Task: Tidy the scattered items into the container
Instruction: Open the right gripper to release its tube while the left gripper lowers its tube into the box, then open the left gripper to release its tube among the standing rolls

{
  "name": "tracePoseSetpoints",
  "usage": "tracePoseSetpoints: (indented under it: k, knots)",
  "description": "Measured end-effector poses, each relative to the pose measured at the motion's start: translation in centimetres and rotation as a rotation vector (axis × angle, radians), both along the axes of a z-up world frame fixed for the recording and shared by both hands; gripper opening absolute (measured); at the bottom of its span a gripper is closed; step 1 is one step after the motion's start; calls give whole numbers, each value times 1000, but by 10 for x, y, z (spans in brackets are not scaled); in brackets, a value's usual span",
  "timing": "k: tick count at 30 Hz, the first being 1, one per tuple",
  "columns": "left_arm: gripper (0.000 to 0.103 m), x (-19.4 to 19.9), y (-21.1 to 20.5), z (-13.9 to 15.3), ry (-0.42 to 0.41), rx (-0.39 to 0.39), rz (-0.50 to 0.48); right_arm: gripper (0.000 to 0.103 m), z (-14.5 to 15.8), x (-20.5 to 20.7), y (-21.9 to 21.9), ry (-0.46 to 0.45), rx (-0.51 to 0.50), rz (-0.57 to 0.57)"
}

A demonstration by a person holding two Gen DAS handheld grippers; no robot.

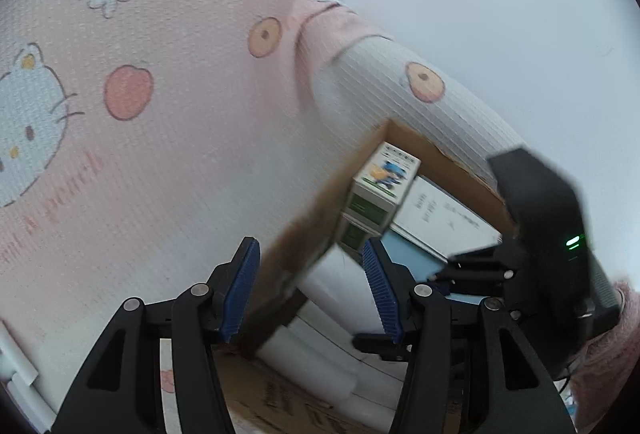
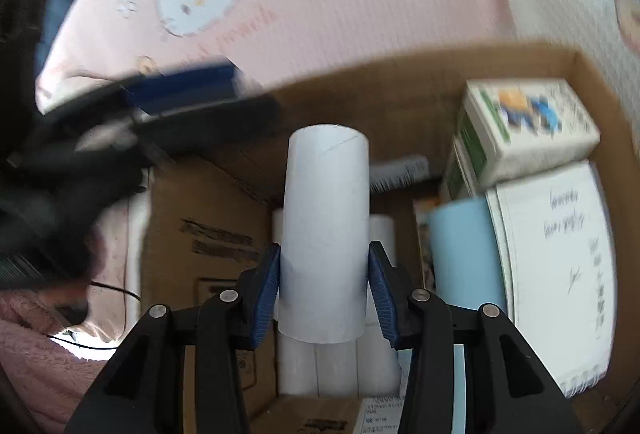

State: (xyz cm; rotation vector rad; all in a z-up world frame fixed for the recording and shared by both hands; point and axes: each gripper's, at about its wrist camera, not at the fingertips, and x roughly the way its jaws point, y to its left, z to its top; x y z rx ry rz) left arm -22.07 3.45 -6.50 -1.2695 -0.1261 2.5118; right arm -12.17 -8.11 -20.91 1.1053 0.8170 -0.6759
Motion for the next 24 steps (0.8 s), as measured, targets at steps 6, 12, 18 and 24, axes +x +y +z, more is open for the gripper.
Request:
tracePoseSetpoints:
  k: [6, 12, 18, 24]
  knots:
    - [26, -5, -1, -13, -80, -15, -25, 40, -22, 15, -5, 100, 71, 6]
    - [23, -10, 1, -30, -149, -38, -46, 40, -34, 26, -8, 129, 108, 4]
    - [23, -17, 5, -45, -235, -31, -84, 41, -41, 25, -10, 137, 139, -7]
    - [23, -16, 11, -47, -234, -79, -118, 41, -46, 32, -10, 188, 151, 25]
